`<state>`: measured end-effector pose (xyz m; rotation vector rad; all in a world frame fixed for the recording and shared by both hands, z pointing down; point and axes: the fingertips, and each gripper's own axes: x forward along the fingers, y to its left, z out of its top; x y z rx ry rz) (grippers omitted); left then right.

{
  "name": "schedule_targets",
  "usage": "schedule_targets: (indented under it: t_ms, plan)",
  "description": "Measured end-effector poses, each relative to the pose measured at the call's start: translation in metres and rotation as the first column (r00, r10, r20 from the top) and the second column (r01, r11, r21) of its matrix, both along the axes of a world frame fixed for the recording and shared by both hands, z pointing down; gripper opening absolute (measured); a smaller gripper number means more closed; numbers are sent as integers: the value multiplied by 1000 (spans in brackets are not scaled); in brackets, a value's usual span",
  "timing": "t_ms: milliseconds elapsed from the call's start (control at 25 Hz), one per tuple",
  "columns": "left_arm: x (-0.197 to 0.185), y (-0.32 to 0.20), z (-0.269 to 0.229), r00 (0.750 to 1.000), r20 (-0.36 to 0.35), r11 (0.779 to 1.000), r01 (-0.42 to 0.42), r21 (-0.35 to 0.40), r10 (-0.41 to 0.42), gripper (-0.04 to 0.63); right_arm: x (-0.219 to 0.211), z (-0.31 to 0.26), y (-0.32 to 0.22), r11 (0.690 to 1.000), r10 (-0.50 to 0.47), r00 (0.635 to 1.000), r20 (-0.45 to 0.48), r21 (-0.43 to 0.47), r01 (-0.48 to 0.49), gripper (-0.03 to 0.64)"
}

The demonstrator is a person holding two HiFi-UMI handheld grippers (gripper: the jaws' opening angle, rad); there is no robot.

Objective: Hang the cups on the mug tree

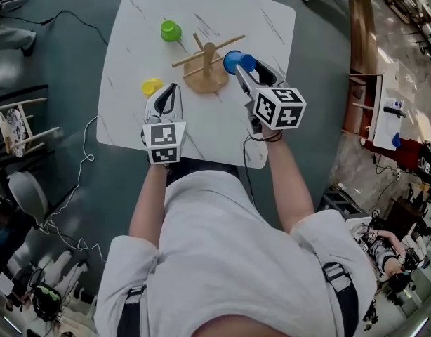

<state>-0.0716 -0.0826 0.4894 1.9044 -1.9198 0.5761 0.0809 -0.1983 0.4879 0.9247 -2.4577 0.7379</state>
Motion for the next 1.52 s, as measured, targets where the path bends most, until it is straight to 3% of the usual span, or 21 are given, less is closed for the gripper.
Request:
schedule_targets:
  t_ms: [920,1400,1520]
  plan:
    - [-26,8,10,996,28,996,89,-30,-89,3,-34,22,-29,999,-34,998,61,-41,37,219]
    - [-33,24,10,991,41,991,126,-34,-125,3,-42,35,-23,997,-70,997,27,-20,70,223]
    - [-33,29,11,991,42,991,129,-36,-127,3,-42,41,-21,996,-86,996,-15,3,86,274]
